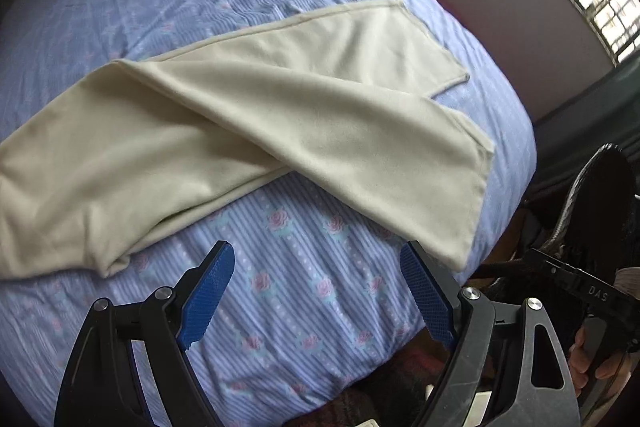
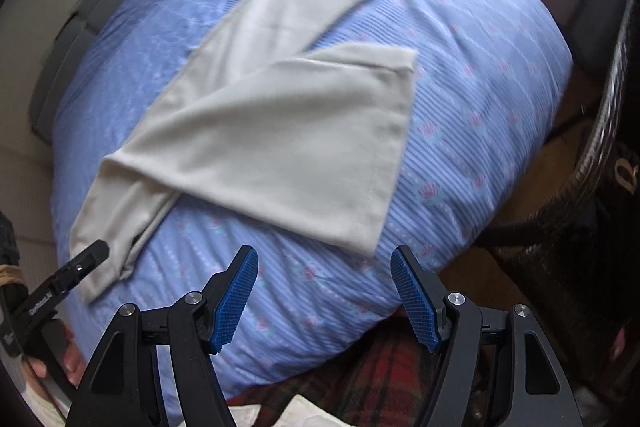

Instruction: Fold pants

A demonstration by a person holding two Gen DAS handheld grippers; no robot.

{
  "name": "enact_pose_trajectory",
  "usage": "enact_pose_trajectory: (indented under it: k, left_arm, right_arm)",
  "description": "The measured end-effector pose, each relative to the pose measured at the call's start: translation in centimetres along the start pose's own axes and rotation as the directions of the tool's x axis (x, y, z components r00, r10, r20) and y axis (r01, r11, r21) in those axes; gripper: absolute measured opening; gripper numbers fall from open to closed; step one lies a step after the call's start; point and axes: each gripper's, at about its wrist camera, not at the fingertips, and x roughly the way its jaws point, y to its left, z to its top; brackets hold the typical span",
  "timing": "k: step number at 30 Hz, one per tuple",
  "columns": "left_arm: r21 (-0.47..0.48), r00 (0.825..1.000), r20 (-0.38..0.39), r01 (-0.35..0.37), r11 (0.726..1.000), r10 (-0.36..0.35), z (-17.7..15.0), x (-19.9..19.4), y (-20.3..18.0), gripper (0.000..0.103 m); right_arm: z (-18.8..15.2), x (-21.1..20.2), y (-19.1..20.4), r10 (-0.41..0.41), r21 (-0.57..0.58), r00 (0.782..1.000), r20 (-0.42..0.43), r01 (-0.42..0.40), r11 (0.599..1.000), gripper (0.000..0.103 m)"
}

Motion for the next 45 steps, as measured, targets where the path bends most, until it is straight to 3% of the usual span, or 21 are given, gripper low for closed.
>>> enact_pose_trajectory:
  k: [8, 13, 17, 20, 22, 25, 26, 28, 33, 37, 41, 45]
  left_arm:
    - [-0.06, 0.995, -0.081, 0.056, 0.997, -0.06, 2.1, 5.7, 0.8, 0.083]
    - [-0.094, 0.991, -0.106, 0.074, 0.993, -0.084, 3.5, 9.4, 0.8, 0.081]
    - [-0.132, 0.984, -0.146, 0.083, 0.988, -0.103, 4.2, 12.1, 1.0, 0.075]
    - [-0.147, 0.979, -0.17, 0.087, 0.985, -0.112, 4.5, 13.5, 1.1, 0.066]
    - [-0.161, 0.975, -0.192, 0.081, 0.984, -0.111, 4.8, 14.5, 1.2, 0.058]
    - [-0.202, 0.968, -0.204, 0.102, 0.974, -0.143, 4.9, 15.0, 1.5, 0.04]
    - [-0.205, 0.965, -0.208, 0.118, 0.972, -0.161, 5.1, 14.8, 1.4, 0.023]
    - [-0.186, 0.968, -0.182, 0.141, 0.972, -0.175, 5.6, 13.7, 1.0, 0.016]
    - [-0.125, 0.979, -0.067, 0.185, 0.975, -0.194, 8.3, 9.0, -1.1, 0.008]
    - [-0.07, 0.977, 0.048, 0.212, 0.975, -0.209, 12.0, 5.6, -2.5, 0.003]
    - [0.004, 0.977, 0.123, 0.177, 0.984, -0.177, 16.7, 4.3, -3.6, 0.003]
    - [0.066, 0.979, 0.133, 0.149, 0.987, -0.157, 20.2, 4.2, -4.0, 0.007]
  right_arm:
    - [0.0, 6.3, -2.8, 0.011, 0.153, 0.996, -0.088, 0.003, 0.988, 0.07]
    - [0.3, 8.4, -4.1, 0.048, 0.221, 0.996, -0.077, -0.03, 0.975, 0.07]
    - [0.5, 10.6, -4.8, 0.074, 0.268, 0.994, -0.086, -0.048, 0.962, 0.07]
    - [0.5, 12.7, -5.2, 0.083, 0.293, 0.987, -0.137, -0.04, 0.955, 0.069]
    - [0.4, 13.9, -5.4, 0.089, 0.316, 0.982, -0.166, -0.033, 0.948, 0.063]
    - [0.6, 13.7, -5.4, 0.123, 0.357, 0.977, -0.176, -0.053, 0.932, 0.039]
    - [0.9, 12.9, -5.0, 0.126, 0.34, 0.979, -0.162, -0.065, 0.938, 0.025]
    - [1.6, 10.8, -4.2, 0.141, 0.299, 0.982, -0.128, -0.097, 0.949, 0.015]
    - [5.4, 4.4, -2.5, 0.216, 0.236, 0.976, 0.008, -0.212, 0.948, 0.013]
    - [11.6, -0.8, -1.3, 0.262, 0.183, 0.951, 0.164, -0.29, 0.939, 0.013]
    - [17.7, -2.6, -0.4, 0.298, 0.125, 0.923, 0.243, -0.334, 0.934, 0.013]
    - [21.6, -1.8, 0.7, 0.305, 0.081, 0.916, 0.261, -0.336, 0.938, 0.013]
